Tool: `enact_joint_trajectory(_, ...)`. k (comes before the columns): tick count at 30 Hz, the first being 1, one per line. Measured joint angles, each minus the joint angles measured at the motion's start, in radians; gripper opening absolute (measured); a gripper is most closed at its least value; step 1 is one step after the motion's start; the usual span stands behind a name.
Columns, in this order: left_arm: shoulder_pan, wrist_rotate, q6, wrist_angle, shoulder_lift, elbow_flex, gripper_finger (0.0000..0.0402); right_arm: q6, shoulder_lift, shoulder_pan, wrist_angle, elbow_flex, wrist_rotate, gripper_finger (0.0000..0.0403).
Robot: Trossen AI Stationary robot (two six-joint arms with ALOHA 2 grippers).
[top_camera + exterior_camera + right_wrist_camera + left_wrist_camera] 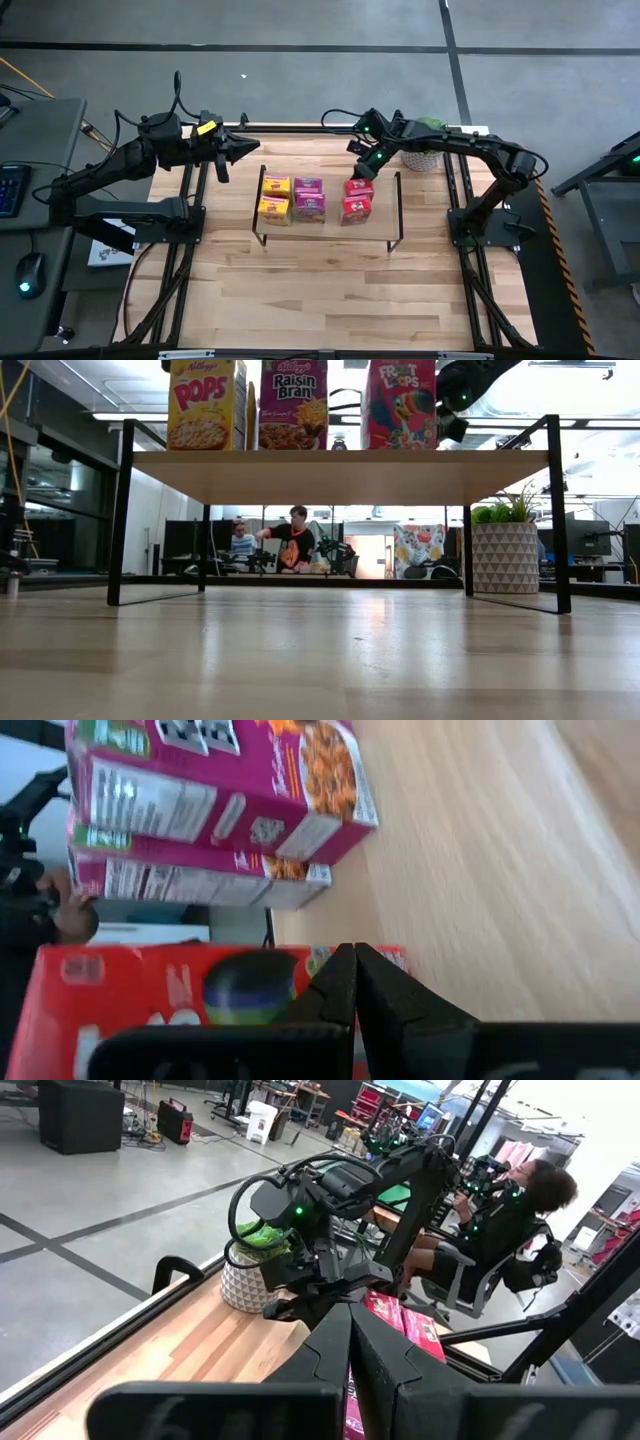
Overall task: Stack cereal on shelf
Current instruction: Adjust the cereal boxes on the shelf
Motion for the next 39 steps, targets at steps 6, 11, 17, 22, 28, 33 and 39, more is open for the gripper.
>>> enact_joint_trajectory(6, 0.0, 0.0, 0.001, 0.0, 0.0, 0.0, 0.0, 0.021, -0.027, -0.032, 0.075, 0.031, 0.046, 0.0)
enact_joint_trajectory(11, 0.0, 0.003, 0.001, -0.004, 0.0, 0.0, 0.0, 0.002, -0.099, -0.074, 0.053, 0.063, 0.125, 0.0)
enact_joint_trajectory(17, 0.0, 0.027, 0.001, -0.031, 0.0, 0.0, 0.0, -0.039, -0.237, -0.027, -0.083, 0.063, 0.249, 0.0)
enact_joint_trajectory(22, 0.0, 0.027, 0.019, -0.039, 0.0, 0.0, 0.0, -0.051, -0.392, 0.057, -0.231, 0.063, 0.411, 0.0)
enact_joint_trajectory(28, 0.0, 0.027, 0.071, -0.039, 0.0, 0.0, 0.0, 0.121, -0.544, 0.147, -0.272, 0.065, 0.71, 0.0)
enact_joint_trajectory(33, 0.0, 0.027, 0.079, -0.038, 0.0, 0.0, 0.0, 0.239, -0.549, 0.247, -0.357, 0.065, 0.832, 0.0)
enact_joint_trajectory(39, 0.0, 0.14, 0.08, -0.034, 0.0, 0.0, 0.0, 0.327, -0.477, 0.367, -0.374, 0.058, 0.968, 0.0)
